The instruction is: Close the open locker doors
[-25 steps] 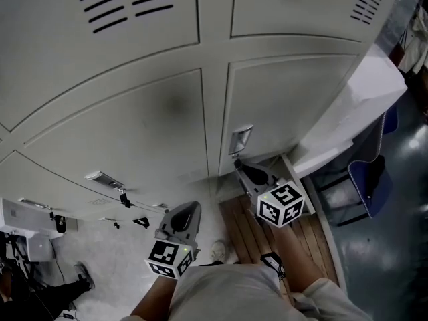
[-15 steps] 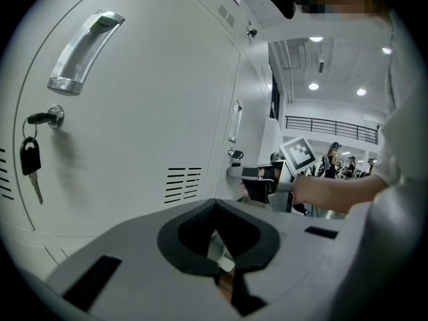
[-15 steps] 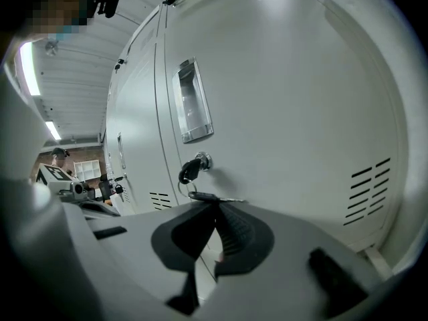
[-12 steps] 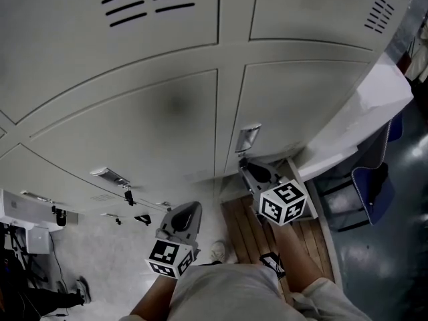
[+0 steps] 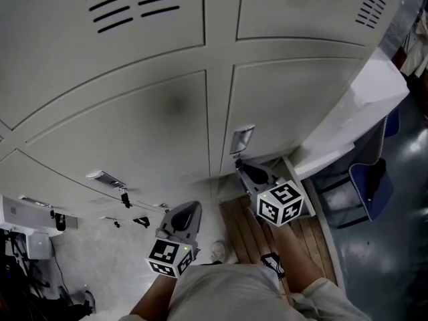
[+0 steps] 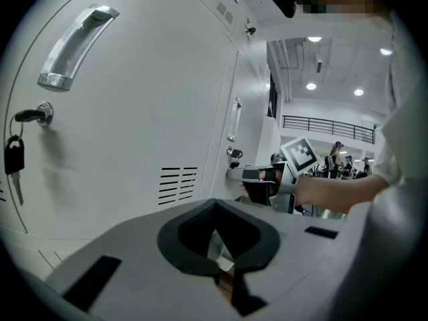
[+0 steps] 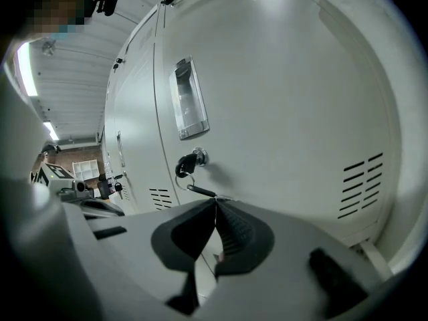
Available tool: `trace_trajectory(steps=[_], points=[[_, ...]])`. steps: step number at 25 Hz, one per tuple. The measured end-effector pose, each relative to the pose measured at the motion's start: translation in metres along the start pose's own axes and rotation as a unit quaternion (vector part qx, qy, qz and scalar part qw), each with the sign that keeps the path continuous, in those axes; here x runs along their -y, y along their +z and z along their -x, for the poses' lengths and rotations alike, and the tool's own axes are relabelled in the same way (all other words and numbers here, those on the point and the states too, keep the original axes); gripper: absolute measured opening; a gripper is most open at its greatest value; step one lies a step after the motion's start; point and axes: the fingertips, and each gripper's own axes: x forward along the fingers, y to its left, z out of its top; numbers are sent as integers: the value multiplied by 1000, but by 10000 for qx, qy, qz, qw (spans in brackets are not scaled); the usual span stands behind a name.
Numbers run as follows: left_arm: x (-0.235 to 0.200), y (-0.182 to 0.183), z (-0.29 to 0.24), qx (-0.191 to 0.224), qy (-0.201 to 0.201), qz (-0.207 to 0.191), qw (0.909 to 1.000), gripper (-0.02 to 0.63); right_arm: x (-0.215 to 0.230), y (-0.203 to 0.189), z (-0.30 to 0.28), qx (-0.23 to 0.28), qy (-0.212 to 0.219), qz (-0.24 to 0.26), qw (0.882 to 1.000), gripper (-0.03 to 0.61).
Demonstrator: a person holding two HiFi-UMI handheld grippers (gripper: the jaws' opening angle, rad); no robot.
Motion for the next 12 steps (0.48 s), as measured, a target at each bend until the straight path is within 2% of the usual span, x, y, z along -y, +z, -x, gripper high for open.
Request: trace_trajectory(steps=[12], points=[[23,-5,-6,-120,-274,-129,9995,14,1,-16,28,-42,-133,-96,9999,28]])
